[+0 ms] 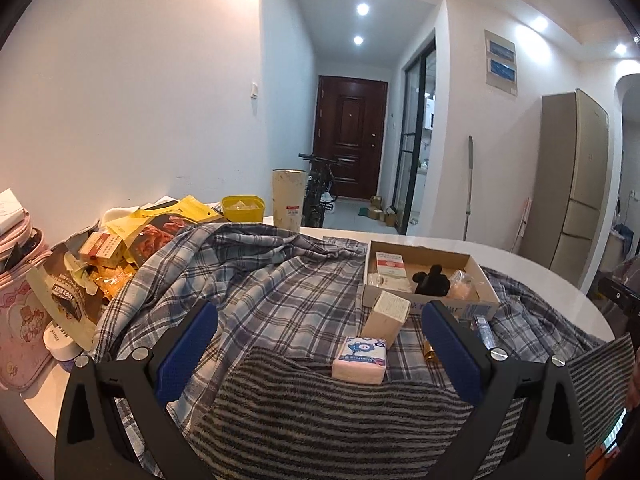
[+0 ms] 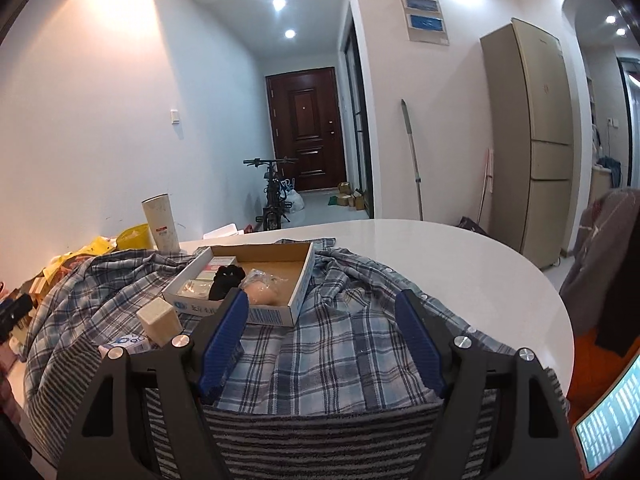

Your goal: Organize objects

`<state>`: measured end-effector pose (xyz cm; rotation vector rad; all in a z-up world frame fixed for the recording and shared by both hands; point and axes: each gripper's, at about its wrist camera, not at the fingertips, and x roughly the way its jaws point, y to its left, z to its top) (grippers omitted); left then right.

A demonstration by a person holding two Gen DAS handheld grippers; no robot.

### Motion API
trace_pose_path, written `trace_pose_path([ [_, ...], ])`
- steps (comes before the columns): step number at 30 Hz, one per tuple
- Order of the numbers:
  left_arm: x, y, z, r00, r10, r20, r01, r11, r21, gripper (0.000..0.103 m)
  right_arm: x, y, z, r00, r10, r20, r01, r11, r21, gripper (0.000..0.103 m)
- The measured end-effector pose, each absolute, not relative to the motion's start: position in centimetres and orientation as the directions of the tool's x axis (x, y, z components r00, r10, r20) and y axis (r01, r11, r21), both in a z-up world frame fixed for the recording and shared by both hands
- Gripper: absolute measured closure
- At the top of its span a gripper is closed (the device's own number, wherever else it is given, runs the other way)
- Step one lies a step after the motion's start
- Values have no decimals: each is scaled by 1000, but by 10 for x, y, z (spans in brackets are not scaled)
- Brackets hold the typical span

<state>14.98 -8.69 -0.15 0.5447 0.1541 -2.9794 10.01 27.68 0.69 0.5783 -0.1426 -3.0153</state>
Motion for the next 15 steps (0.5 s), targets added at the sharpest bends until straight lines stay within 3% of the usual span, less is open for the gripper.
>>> trace_pose_path([
  [5, 125, -75, -11, -912, -26, -410, 63, -995, -77, 0, 99, 275, -5, -909, -84, -409, 51, -995, 91, 28],
  [9, 95, -72, -27, -878, -72, -472, 107, -993, -46, 0, 99, 278, -14, -899, -73, -432, 39, -995, 87, 28],
  [13, 70, -70, -38, -861, 53, -506, -2, -995, -101, 0, 95, 280, -19, -884, -102, -457, 57, -992, 111, 28],
  [15, 59, -69, -44, -851, 45, -524, 0, -996, -85, 0, 93, 278, -21, -878, -107, -467, 65, -992, 106, 28],
])
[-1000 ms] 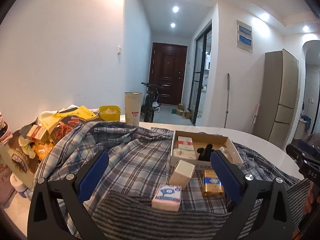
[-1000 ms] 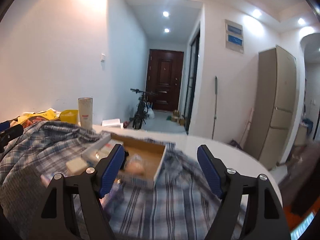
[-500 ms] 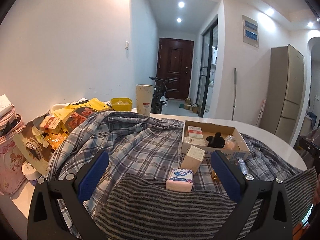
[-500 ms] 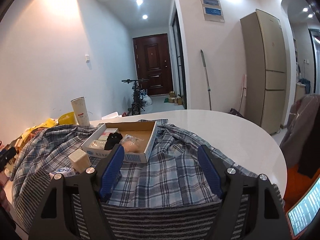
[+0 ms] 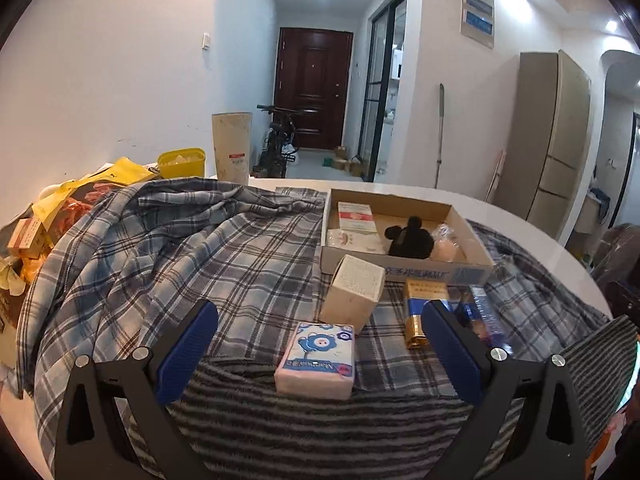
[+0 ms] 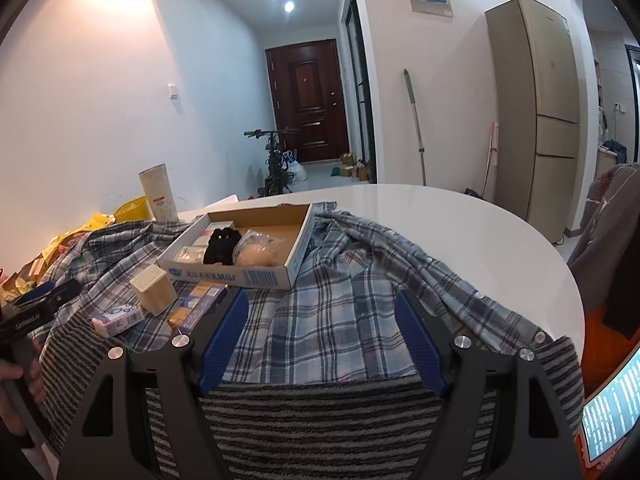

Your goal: Organize objects

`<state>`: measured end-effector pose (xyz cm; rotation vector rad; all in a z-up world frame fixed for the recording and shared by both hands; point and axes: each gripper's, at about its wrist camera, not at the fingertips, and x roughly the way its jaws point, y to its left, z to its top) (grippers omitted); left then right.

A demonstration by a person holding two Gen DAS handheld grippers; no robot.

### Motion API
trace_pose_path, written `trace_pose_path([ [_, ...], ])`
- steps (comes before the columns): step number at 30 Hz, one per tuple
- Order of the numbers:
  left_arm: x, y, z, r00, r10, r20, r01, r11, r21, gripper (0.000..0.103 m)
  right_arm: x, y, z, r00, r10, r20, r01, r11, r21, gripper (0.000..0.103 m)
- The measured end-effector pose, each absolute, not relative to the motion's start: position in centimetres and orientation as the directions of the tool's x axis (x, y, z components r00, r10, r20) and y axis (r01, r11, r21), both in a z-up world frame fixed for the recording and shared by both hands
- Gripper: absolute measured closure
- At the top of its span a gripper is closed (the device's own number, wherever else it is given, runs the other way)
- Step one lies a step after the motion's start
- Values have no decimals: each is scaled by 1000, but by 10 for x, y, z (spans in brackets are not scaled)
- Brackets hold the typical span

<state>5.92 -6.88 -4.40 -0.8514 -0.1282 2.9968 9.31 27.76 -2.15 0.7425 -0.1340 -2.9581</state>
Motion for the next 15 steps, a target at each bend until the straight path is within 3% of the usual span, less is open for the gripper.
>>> trace_pose_path([
  [4, 44, -73, -59, -812, 111, -573, -34, -989, -142, 8, 88, 274, -28, -870, -93, -483, 62, -995, 80, 28],
  [11, 15, -87, -90, -689, 207, -694, -23, -964, -264, 11, 68, 260, -43, -813, -169, -557, 122, -985, 121, 28],
  [15, 8, -92, -102, -646, 258, -719, -23, -947, -319, 41, 57, 249, -48, -786, -229, -574, 158, -972, 172, 28],
])
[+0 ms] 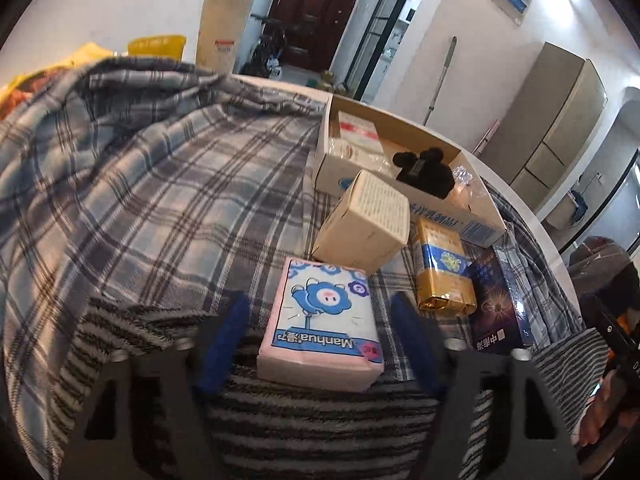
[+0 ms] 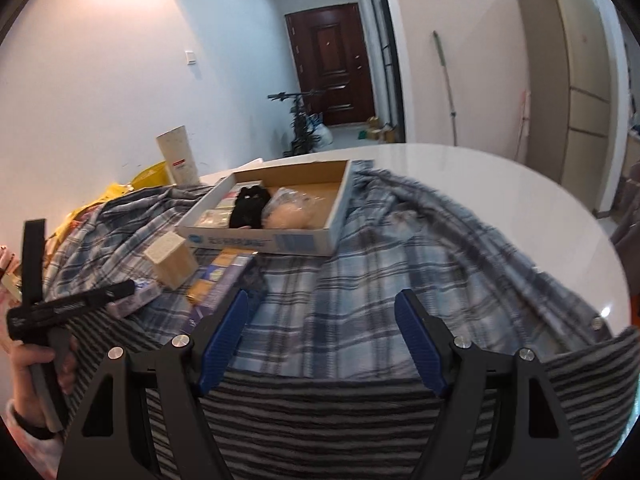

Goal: Organize objects
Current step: 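Grasp the pink tissue pack with the left tool while the right tool grasps the purple box, then lift the pink pack and purple box and carry both over the cardboard box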

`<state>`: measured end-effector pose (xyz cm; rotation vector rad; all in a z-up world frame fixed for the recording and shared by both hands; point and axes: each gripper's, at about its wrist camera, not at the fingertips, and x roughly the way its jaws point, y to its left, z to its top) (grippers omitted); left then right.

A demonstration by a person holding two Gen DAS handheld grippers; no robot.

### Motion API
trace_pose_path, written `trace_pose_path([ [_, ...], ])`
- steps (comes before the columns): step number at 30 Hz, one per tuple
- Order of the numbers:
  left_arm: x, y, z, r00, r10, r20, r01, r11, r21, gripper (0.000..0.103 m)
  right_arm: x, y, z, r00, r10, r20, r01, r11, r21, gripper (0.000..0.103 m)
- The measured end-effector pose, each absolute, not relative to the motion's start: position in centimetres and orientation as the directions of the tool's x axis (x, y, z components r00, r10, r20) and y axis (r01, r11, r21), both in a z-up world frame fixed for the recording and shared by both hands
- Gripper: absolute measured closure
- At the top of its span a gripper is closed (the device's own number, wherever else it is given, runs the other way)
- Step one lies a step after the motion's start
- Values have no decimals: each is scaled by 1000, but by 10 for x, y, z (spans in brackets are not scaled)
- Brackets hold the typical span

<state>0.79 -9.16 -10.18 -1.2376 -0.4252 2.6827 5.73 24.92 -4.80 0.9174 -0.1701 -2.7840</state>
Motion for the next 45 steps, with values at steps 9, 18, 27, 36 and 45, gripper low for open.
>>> trace_pose_path([
  [9, 18, -96, -92, -692, 312, -651, -71, -927, -369, 52, 32, 213, -60, -728, -255, -637, 190, -967, 170, 28],
  [18, 35, -106, -76, -769, 337, -543, -113, -908, -404, 52, 2, 177, -75, -653, -273, -706, 210, -961, 177, 32],
  [27, 37, -111, -77, -779, 338, -528, -101, -899, -426, 52, -4, 181, -78, -675, -278, -683, 122, -955, 269, 66],
  [36, 39, -110, -75, -783, 335, -525, -106, -902, -418, 52, -8, 158, -76, -678, -257, -689, 173, -966, 190, 67],
  [45, 38, -110, -75, -782, 335, -525, -106, -902, -418, 52, -11, 151, -90, -641, -221, -735, 162, -975, 151, 64],
])
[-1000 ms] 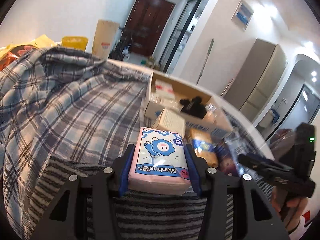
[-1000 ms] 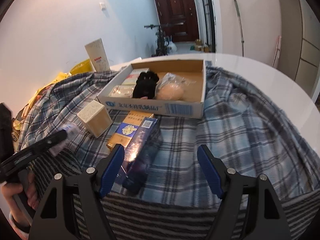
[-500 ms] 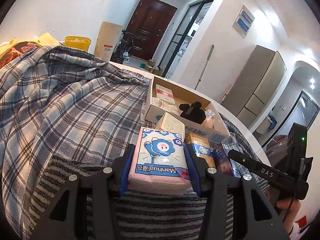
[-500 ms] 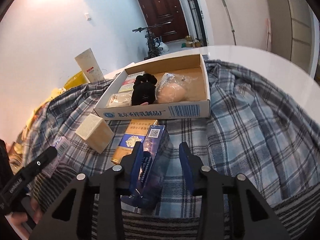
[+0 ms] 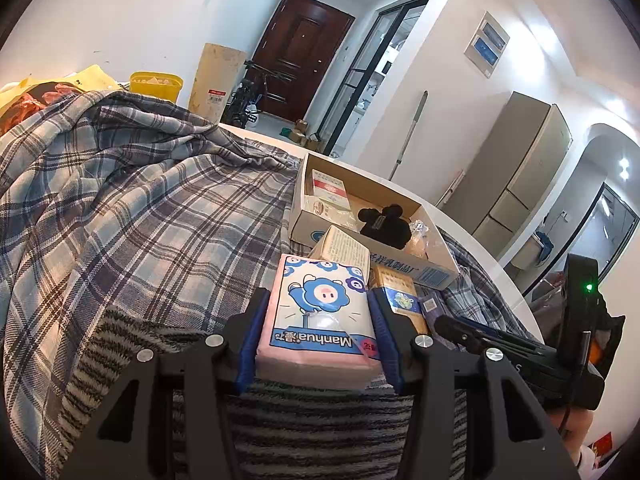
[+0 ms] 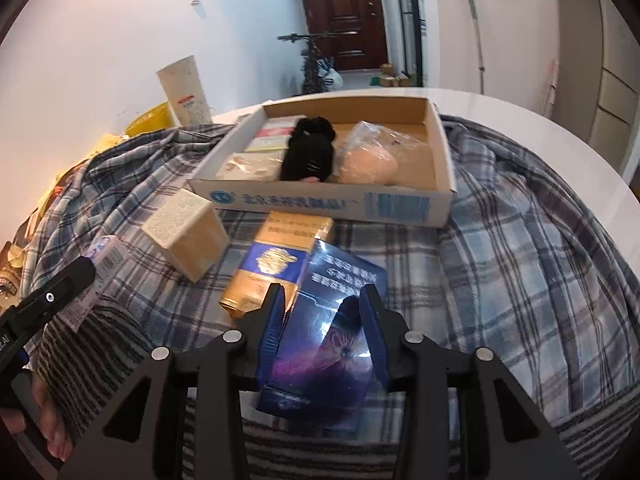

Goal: Organize objects
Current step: 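Lift the pink pack and purple box and carry both over the cardboard box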

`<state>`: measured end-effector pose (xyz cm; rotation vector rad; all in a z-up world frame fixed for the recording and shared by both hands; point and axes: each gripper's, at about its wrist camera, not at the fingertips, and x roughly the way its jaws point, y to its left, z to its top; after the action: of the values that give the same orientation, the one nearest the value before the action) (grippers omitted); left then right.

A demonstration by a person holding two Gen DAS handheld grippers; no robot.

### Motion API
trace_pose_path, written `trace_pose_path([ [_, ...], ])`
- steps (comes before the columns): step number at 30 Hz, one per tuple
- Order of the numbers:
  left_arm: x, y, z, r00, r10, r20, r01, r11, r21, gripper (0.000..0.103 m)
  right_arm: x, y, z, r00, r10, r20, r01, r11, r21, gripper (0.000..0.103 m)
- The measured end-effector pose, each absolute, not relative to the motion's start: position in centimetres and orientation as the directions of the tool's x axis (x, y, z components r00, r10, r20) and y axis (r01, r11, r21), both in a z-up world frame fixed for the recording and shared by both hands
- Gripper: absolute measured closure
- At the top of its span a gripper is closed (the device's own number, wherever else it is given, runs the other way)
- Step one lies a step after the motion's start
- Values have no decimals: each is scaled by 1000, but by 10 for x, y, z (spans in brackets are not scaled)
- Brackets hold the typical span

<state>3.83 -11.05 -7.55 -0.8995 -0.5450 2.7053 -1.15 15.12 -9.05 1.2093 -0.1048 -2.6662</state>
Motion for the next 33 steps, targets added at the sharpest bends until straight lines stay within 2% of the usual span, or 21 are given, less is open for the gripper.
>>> trace_pose_path([
  [2, 38, -111, -76, -782, 336, -525, -106, -902, -420, 52, -10, 155, -91, -634, -216, -742, 154, -976, 153, 61],
  [4, 38, -111, -76, -781, 336, -526, -104, -901, -421, 52, -8, 162, -92, -626, -196, -755, 133, -981, 144, 52],
  [10, 37, -111, -79, -773, 339, -536, -97, -898, -429, 52, -4, 177, -102, -591, -200, -781, 103, -980, 173, 52],
  [17, 35, -114, -82, -768, 332, -547, -72, -895, -441, 52, -1, 180, -100, -602, -214, -769, 110, -977, 185, 52],
  [23, 43, -107, -70, -801, 300, -519, -93, -917, -387, 52, 9, 183, -76, -661, -214, -720, 144, -977, 158, 52],
  [29, 51, -78, -41, -842, 233, -486, -133, -964, -232, 52, 10, 194, -36, -724, -218, -654, 182, -976, 123, 52],
  [33, 51, -69, -6, -849, 296, -438, -195, -945, -262, 52, 8, 201, -5, -783, -211, -586, 195, -977, 91, 52],
])
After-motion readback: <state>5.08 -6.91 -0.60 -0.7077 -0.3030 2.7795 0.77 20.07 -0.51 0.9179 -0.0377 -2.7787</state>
